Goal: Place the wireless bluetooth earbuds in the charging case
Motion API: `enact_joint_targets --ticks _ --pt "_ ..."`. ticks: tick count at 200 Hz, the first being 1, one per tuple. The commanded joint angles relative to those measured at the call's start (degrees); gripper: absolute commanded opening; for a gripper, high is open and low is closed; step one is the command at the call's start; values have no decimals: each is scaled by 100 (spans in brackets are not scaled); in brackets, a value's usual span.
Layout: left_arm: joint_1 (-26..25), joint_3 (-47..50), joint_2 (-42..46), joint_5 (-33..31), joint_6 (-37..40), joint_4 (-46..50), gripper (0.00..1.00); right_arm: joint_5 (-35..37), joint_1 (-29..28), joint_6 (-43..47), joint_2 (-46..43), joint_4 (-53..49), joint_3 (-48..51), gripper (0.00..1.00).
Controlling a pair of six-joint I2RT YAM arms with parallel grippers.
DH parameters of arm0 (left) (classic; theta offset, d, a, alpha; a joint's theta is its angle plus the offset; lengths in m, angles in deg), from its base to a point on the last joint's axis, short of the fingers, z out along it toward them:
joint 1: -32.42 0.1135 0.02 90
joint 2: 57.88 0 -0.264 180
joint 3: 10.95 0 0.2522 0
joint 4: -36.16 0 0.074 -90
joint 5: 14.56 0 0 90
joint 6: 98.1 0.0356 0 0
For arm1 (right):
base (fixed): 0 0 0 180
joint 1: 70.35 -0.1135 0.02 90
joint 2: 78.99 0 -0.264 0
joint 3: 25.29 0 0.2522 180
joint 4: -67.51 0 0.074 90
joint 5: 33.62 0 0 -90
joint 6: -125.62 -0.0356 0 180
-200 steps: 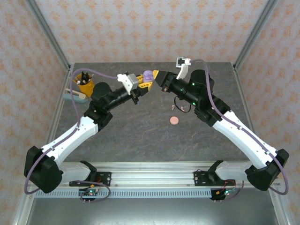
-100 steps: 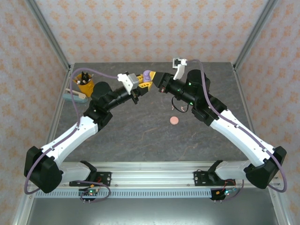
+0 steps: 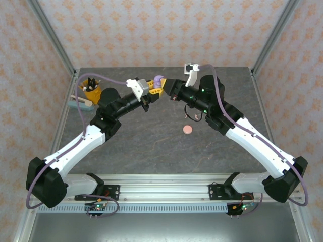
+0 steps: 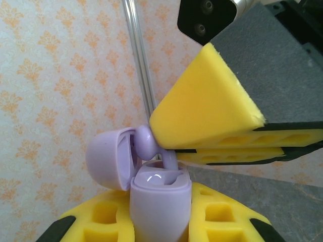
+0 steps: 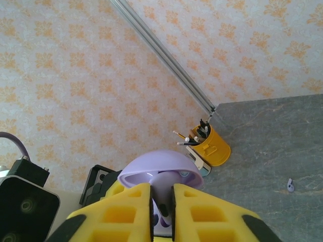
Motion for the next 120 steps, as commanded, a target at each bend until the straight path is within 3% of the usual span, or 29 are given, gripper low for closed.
enact_joint_targets --ticks 1,36,120 --pt "-40 -150 139 10 63 -153 0 -115 -60 130 59 -227 -38 23" --pt "-36 -87 165 -4 46 -157 0 164 -56 187 -11 -402 -191 38" --pt "-40 262 403 -249 4 -152 0 783 173 -30 -390 -646 -276 61"
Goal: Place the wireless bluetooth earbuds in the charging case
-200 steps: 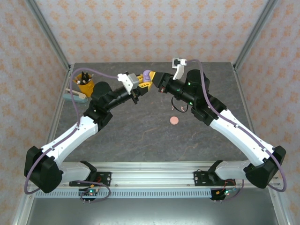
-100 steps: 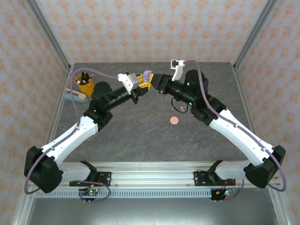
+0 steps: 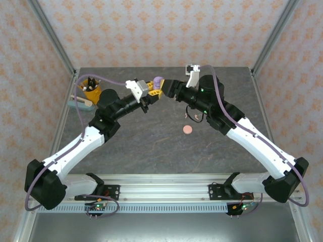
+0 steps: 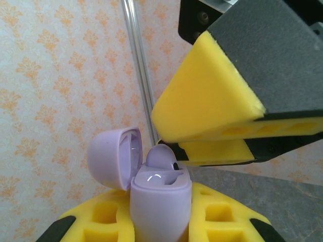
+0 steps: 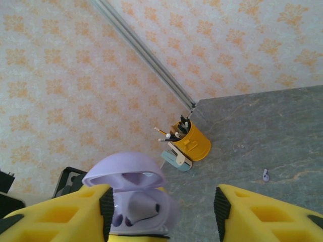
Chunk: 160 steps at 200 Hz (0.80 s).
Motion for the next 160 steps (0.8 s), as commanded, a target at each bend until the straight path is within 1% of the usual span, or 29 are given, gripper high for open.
enact_joint_targets --ticks 1,21,32,46,72,91,109,137,160 --pt "-40 145 233 -234 6 -238 0 367 160 -131 -313 -127 -163 61" --pt "-38 363 417 -561 -22 -281 0 603 370 -345 -537 -413 -54 63" --pt "-36 525 557 -785 -31 -346 0 718 454 -463 -510 -693 -33 67" --pt "-28 714 701 -1093 -14 -423 0 720 540 -504 -373 -1123 -113 67" --pt "-5 890 873 -1584 66 -466 0 554 573 -384 613 -1975 -544 67" --pt "84 941 918 -1748 45 -513 0 305 573 -256 1527 -2432 -1025 67" --pt "206 972 957 -1889 -27 -558 0 94 555 -171 2402 -2655 -1527 67" --pt "454 1046 1058 -2117 -218 -616 0 -52 467 -128 3784 -3002 -2506 65" --pt "626 1086 1123 -2247 -318 -584 0 26 262 -67 4858 -3352 -3461 63"
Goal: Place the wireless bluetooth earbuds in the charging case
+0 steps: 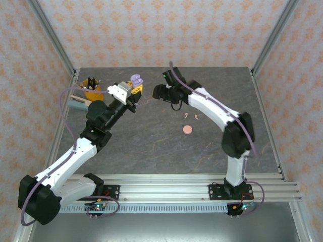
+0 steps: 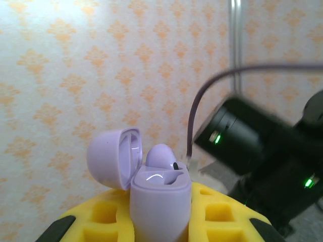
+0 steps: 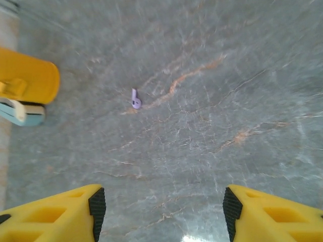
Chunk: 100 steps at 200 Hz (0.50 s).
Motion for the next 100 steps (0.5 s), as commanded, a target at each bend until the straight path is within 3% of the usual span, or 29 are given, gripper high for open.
enact_joint_targets --ticks 1,48,100 --pt "160 83 184 -327 -182 -311 0 -33 -237 152 716 -666 -932 63" --pt "362 230 316 -402 -322 -262 0 579 -666 339 2417 -1259 -2813 62" --pt "432 416 491 -520 -446 -275 0 1001 -811 554 3263 -720 -3465 59"
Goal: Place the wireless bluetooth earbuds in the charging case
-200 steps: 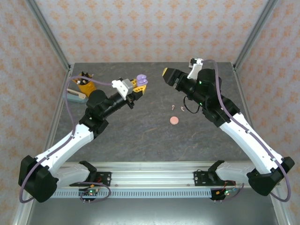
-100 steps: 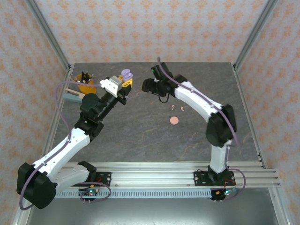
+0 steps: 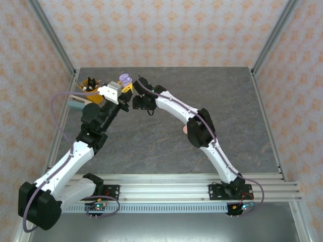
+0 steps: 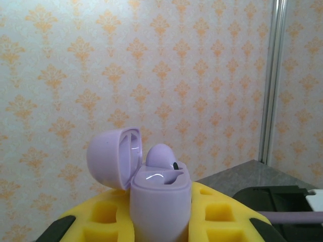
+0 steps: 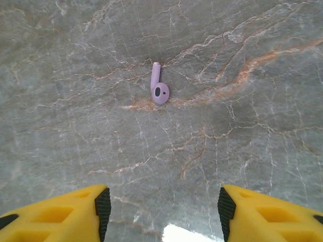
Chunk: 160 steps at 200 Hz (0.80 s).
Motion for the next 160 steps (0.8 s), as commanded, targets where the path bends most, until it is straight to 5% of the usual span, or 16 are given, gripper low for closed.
enact_joint_targets --ticks 1,160 --pt "68 76 179 -186 -125 -239 0 432 24 212 298 148 -374 59" --pt "204 265 378 -284 -319 -164 0 698 2 460 1887 755 -1989 58"
